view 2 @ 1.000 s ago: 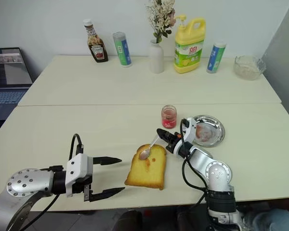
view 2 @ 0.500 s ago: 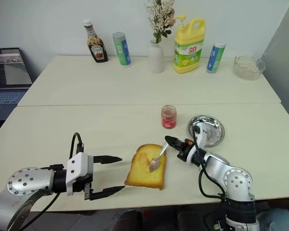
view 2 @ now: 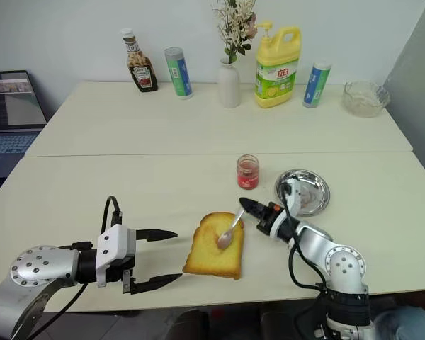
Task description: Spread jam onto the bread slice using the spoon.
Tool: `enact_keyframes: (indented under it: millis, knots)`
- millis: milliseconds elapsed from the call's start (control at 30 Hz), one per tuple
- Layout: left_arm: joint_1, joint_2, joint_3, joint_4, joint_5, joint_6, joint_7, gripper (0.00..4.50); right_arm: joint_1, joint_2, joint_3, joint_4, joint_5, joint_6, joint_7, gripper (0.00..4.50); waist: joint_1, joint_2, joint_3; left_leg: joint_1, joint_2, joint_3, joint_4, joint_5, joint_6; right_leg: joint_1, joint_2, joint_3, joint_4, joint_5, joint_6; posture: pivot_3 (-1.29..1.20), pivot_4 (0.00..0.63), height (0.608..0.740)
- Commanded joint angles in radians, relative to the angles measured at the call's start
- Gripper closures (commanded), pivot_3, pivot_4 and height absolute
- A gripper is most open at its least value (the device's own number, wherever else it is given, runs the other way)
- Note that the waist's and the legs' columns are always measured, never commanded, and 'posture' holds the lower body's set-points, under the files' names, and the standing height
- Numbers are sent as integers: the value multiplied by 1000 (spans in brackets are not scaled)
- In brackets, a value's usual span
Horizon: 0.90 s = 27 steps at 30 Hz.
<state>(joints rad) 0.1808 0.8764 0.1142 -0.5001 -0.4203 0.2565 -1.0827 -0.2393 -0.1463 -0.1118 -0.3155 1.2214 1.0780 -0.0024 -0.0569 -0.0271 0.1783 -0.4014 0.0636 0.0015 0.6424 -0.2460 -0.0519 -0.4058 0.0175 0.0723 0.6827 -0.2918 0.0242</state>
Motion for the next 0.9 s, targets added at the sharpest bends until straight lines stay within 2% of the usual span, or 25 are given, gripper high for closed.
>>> enact_keyframes:
  millis: [33,500,633,900]
  knots:
    - [-9,6,11,-8,3,-22,-6,0,-3,-28,16,-63,39,13,39,4476,0,0,0,0,0,0,0,0,0,0,0,0,0,0,0,0,150,740]
    - [-19,3,3,-12,6,-19,-2,0,-109,73,11,89,-182,-184,-4,4476,0,0,0,0,0,0,0,0,0,0,0,0,0,0,0,0,150,740]
    - [-17,2,0,-17,6,-16,0,0,-57,67,48,35,-138,-104,25,4476,0,0,0,0,0,0,0,0,0,0,0,0,0,0,0,0,150,740]
    - [-14,2,1,-21,5,-12,4,0,-2,-32,46,-41,-68,-30,123,4476,0,0,0,0,0,0,0,0,0,0,0,0,0,0,0,0,150,740]
